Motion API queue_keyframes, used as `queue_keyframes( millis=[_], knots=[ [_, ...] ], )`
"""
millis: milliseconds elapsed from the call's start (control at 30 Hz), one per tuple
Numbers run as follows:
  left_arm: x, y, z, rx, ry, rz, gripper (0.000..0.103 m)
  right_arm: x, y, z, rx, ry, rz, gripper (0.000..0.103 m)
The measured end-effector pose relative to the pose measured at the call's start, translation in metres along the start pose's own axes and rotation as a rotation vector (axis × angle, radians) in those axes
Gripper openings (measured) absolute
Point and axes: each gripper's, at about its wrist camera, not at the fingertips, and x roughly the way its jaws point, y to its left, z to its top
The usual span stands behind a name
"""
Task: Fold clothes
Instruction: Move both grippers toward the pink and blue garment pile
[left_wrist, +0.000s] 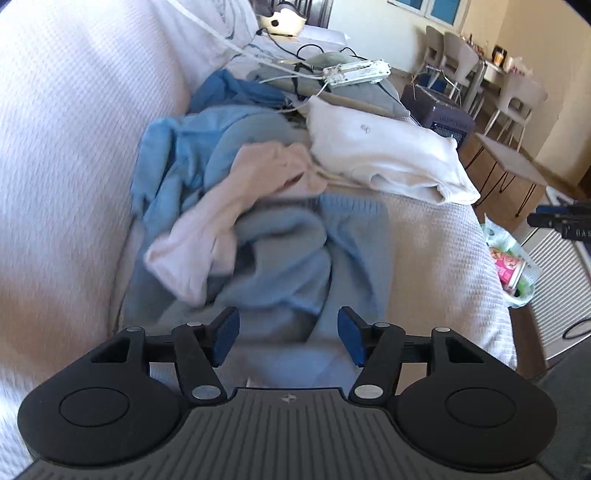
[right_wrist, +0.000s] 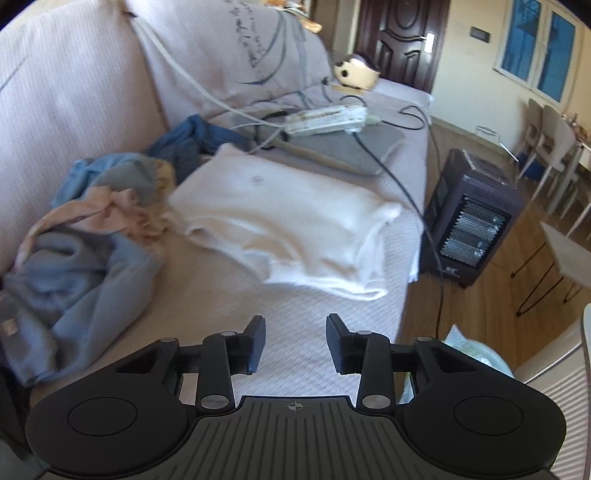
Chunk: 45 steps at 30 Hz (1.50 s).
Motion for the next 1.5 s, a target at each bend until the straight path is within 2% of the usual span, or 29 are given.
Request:
queue_keyframes(
  millis=[67,133,267,300,333,367,400,533,700,767,800,867,933,1033,1100,1167,1200,1233,1300,1500],
  knots=[
    [0.004,0.010,-0.004,-0.024,0.002,-0.031,0.056,0.002,0.013,-0.002,0.008,0.018,0.039,0.037],
    [0.010,0.012,0.001,-0.028,0.010,-0.026,0.056,0.012,0.026,-0.002,0.020,0.027,0.089,0.039],
    [0.006,0.004,0.018,0.004,-0.076,-0.019,0.057,0.039,0.055,0.009,0.046,0.034,0.180,0.039],
    [0.006,0.003,0.023,0.011,-0.087,-0.017,0.059,0.045,0.063,0.014,0.030,0.043,0.194,0.043],
    [0.006,0.002,0.028,0.019,-0.098,-0.015,0.059,0.052,0.071,0.019,0.013,0.052,0.208,0.053],
    [0.009,0.001,0.033,0.026,-0.102,-0.008,0.059,0.057,0.079,0.025,-0.013,0.051,0.205,0.057],
    [0.013,0.002,0.039,0.031,-0.100,0.001,0.059,0.060,0.087,0.032,-0.038,0.041,0.200,0.059],
    [0.033,0.010,0.060,0.036,-0.094,0.046,0.059,0.067,0.109,0.061,-0.062,0.007,0.286,0.059],
    [0.066,0.020,0.076,0.034,-0.069,0.111,0.059,0.082,0.136,0.098,-0.087,-0.014,0.345,0.061],
    [0.078,0.025,0.078,0.020,-0.047,0.129,0.059,0.096,0.147,0.112,-0.080,-0.009,0.376,0.067],
    [0.082,0.028,0.078,0.006,-0.037,0.128,0.059,0.103,0.151,0.117,-0.075,-0.002,0.388,0.073],
    [0.089,0.036,0.076,-0.026,-0.021,0.112,0.058,0.119,0.161,0.126,-0.062,0.013,0.413,0.074],
    [0.092,0.046,0.076,-0.070,-0.013,0.071,0.047,0.138,0.170,0.133,-0.040,0.040,0.439,0.074],
    [0.090,0.055,0.076,-0.125,-0.013,0.022,0.026,0.169,0.185,0.136,-0.021,0.093,0.430,0.074],
    [0.086,0.056,0.076,-0.122,-0.020,0.016,0.019,0.190,0.192,0.133,0.002,0.141,0.435,0.073],
    [0.080,0.056,0.077,-0.109,-0.031,0.011,0.012,0.201,0.196,0.128,0.014,0.161,0.437,0.056],
    [0.075,0.056,0.078,-0.093,-0.036,0.005,0.012,0.202,0.196,0.126,0.021,0.164,0.443,0.033],
    [0.070,0.056,0.080,-0.079,-0.043,-0.002,0.009,0.198,0.197,0.125,0.016,0.158,0.438,0.020],
    [0.061,0.055,0.084,-0.059,-0.061,-0.015,0.007,0.185,0.197,0.127,-0.014,0.124,0.410,0.008],
    [0.035,0.062,0.111,-0.042,-0.173,0.007,0.004,0.131,0.193,0.156,-0.031,-0.035,0.398,0.005]
  ],
)
